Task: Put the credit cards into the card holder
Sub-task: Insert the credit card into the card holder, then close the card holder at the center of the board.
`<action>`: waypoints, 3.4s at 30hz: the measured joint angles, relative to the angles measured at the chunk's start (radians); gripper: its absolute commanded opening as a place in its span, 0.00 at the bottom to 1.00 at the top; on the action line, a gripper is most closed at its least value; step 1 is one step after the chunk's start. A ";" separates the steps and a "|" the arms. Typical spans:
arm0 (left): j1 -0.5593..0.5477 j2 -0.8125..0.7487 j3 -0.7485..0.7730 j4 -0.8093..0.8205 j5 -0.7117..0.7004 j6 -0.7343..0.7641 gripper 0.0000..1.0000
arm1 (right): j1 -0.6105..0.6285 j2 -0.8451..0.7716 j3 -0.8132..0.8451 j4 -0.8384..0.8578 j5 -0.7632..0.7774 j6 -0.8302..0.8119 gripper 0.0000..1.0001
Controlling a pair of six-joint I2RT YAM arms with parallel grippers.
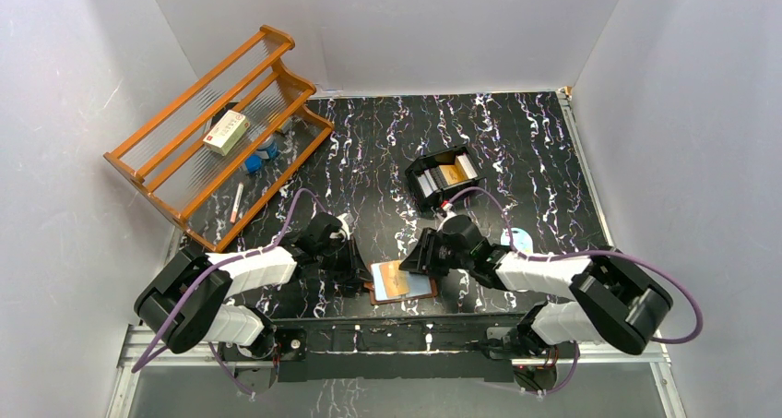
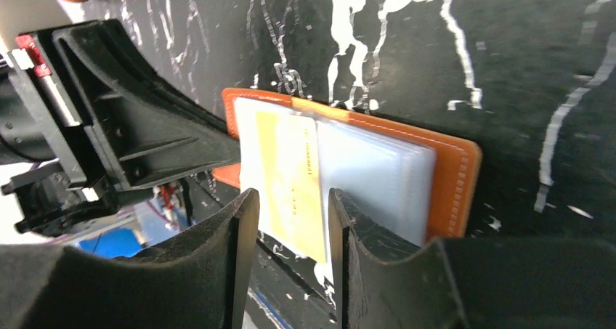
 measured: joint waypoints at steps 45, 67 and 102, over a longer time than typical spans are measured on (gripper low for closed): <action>0.000 0.000 -0.001 -0.001 0.000 -0.002 0.00 | 0.119 0.098 0.186 -0.243 0.072 -0.038 0.47; 0.000 -0.047 0.001 -0.062 -0.008 0.000 0.07 | 0.150 0.072 0.243 -0.334 0.129 -0.086 0.55; 0.002 -0.154 0.013 -0.076 0.058 0.008 0.00 | 0.016 -0.201 -0.003 -0.333 0.129 -0.028 0.72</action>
